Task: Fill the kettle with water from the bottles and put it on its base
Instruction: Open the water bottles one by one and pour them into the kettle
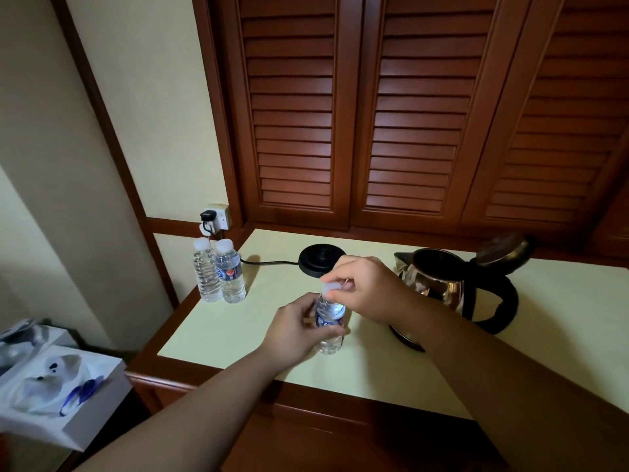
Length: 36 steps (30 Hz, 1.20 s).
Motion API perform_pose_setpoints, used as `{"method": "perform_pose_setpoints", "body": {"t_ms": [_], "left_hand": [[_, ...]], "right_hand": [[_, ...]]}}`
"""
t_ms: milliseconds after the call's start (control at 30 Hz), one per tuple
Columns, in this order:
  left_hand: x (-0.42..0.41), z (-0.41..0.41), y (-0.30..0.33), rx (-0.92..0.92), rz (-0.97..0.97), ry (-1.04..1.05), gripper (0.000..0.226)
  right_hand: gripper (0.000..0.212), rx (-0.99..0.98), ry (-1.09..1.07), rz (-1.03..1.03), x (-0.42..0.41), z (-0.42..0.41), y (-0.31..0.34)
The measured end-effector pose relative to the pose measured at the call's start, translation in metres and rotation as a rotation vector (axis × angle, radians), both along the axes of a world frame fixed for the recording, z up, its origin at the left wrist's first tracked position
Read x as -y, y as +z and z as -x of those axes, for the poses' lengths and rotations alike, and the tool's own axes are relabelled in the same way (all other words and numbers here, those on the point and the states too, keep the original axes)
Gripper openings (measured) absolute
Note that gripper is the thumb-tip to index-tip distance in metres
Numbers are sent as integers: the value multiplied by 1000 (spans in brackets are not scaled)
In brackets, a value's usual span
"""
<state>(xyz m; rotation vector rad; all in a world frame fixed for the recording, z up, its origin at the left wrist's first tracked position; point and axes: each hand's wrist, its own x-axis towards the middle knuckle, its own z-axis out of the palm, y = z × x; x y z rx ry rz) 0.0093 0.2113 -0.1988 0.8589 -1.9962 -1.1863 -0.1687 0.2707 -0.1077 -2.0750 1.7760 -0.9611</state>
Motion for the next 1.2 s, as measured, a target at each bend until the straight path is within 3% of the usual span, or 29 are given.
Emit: {"method": "perform_pose_setpoints", "body": {"t_ms": [100, 167, 300, 433, 500, 600, 833, 967, 1200], "left_hand": [[1, 0, -2, -2, 1, 2, 47], [0, 1, -1, -8, 3, -1, 50], [0, 1, 1, 5, 27, -3, 47], [3, 1, 1, 14, 26, -14, 45], [2, 2, 1, 1, 29, -17, 47], [-1, 4, 2, -15, 28, -24, 48], [-1, 6, 2, -11, -18, -49, 51], [-2, 6, 1, -19, -24, -57, 51], [-8, 9, -3, -31, -31, -44, 52]], "right_hand": [[42, 82, 48, -160, -1, 7, 5], [48, 138, 0, -141, -2, 4, 5], [43, -49, -180, 75, -2, -7, 1], [14, -61, -64, 30, 0, -6, 10], [23, -78, -3, -19, -3, -4, 13], [36, -48, -81, -29, -5, -5, 8], [18, 13, -125, 44, -9, -4, 8], [34, 50, -172, -61, -31, 14, -1], [34, 28, -301, -194, -91, 44, -72]]}}
